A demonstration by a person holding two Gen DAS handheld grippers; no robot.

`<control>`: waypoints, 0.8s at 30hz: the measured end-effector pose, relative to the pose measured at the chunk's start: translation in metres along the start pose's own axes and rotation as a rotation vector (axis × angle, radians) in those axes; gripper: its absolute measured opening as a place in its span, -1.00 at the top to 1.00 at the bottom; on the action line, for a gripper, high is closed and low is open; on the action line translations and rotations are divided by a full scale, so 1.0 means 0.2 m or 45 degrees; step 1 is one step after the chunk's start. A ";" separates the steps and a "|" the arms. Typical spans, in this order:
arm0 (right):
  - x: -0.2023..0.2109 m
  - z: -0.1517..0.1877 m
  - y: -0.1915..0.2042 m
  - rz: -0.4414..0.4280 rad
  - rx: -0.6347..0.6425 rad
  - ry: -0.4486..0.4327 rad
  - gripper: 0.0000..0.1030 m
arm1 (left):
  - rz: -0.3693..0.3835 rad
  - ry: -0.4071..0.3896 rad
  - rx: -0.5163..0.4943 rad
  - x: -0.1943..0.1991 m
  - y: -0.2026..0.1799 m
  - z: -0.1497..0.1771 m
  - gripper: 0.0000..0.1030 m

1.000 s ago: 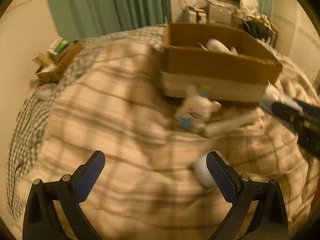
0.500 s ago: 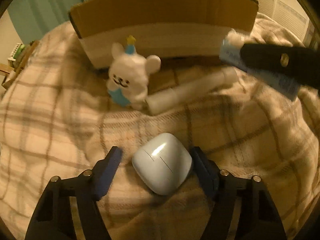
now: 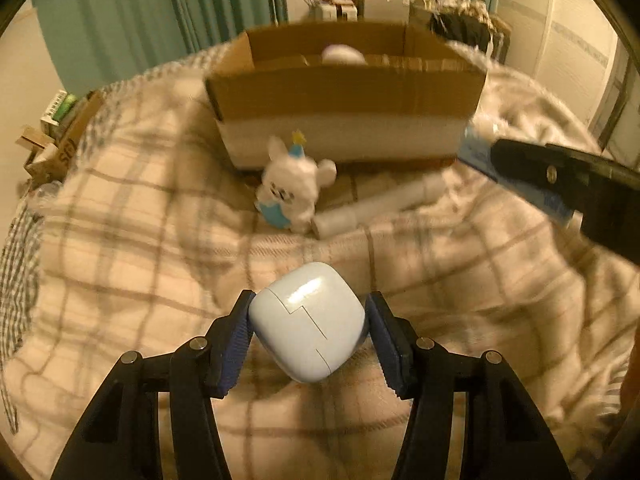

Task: Organize objects
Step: 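Carry the tissue pack and earbud case into the box and release both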

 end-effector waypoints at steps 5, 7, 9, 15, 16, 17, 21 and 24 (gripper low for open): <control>0.17 -0.15 0.05 -0.028 0.030 -0.085 -0.21 | -0.026 -0.123 -0.022 0.20 0.10 -0.19 -0.11; 0.23 -0.24 0.08 -0.036 0.051 -0.134 -0.21 | -0.024 -0.171 -0.020 0.27 0.13 -0.29 -0.11; 0.29 -0.33 0.11 -0.034 0.075 -0.187 -0.20 | -0.025 -0.219 -0.015 0.33 0.20 -0.43 -0.11; 0.33 -0.61 0.13 -0.059 0.074 -0.273 -0.20 | -0.029 -0.287 -0.020 0.36 0.33 -0.76 -0.11; 0.31 -0.64 0.13 -0.059 0.072 -0.276 -0.20 | -0.029 -0.293 -0.027 0.35 0.34 -0.81 -0.11; 0.28 -0.68 0.13 -0.062 0.068 -0.276 -0.20 | -0.031 -0.301 -0.035 0.33 0.35 -0.85 -0.11; 0.18 -0.85 0.14 -0.060 0.085 -0.311 -0.20 | -0.058 -0.327 -0.090 0.23 0.39 -1.00 -0.11; 0.13 -0.93 0.15 -0.034 0.132 -0.368 -0.20 | -0.028 -0.329 -0.103 0.13 0.40 -1.04 -0.11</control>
Point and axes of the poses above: each gripper's, at about its wrist camera, not at the fingertips, and x roughly against the way its jaws point, y to its left, z to its underside, the point moved 9 cm from there along -x, roughly the way its jaws point, and after that the axes turned 12 degrees about -x, right-handed, at the moved point
